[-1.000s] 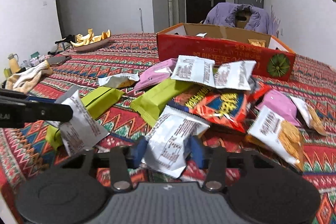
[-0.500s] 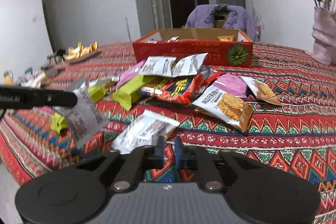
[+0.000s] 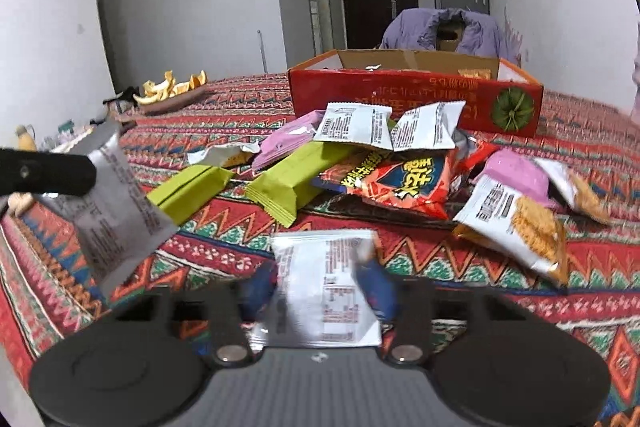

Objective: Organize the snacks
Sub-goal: 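Carry both white sachets into the red box and open both tools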

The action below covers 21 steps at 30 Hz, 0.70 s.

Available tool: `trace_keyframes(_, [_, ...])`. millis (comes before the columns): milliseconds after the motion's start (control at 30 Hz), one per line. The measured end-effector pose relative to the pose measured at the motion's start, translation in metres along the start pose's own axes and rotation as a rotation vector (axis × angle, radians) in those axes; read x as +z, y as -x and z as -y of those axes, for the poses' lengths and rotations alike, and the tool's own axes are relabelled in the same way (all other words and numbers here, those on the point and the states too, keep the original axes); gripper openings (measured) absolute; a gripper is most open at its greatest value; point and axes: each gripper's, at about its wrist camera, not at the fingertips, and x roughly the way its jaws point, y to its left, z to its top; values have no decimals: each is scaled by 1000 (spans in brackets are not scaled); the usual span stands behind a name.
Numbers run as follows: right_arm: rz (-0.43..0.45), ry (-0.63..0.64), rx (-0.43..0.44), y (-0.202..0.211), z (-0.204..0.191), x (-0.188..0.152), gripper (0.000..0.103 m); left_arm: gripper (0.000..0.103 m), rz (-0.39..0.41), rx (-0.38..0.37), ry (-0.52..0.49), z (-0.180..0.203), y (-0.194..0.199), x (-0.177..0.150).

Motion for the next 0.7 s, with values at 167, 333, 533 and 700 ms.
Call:
trace_keyframes(167, [10,-16,-91,41,26,-14,41,13,-28,-88,-2,17,-18,-2])
trace_keyframes(333, [49,-92,-131,70,55,-9,41,13,-32,-162,-34,37,-34,9])
trace_keyframes(533, [159,-56,-40,74,91,64,41,13,59,-259,-46,34,-50,99])
trace_keyframes(700, [176,-24,29,19,144,171,41,13,135,-197,-97,29,-108,207])
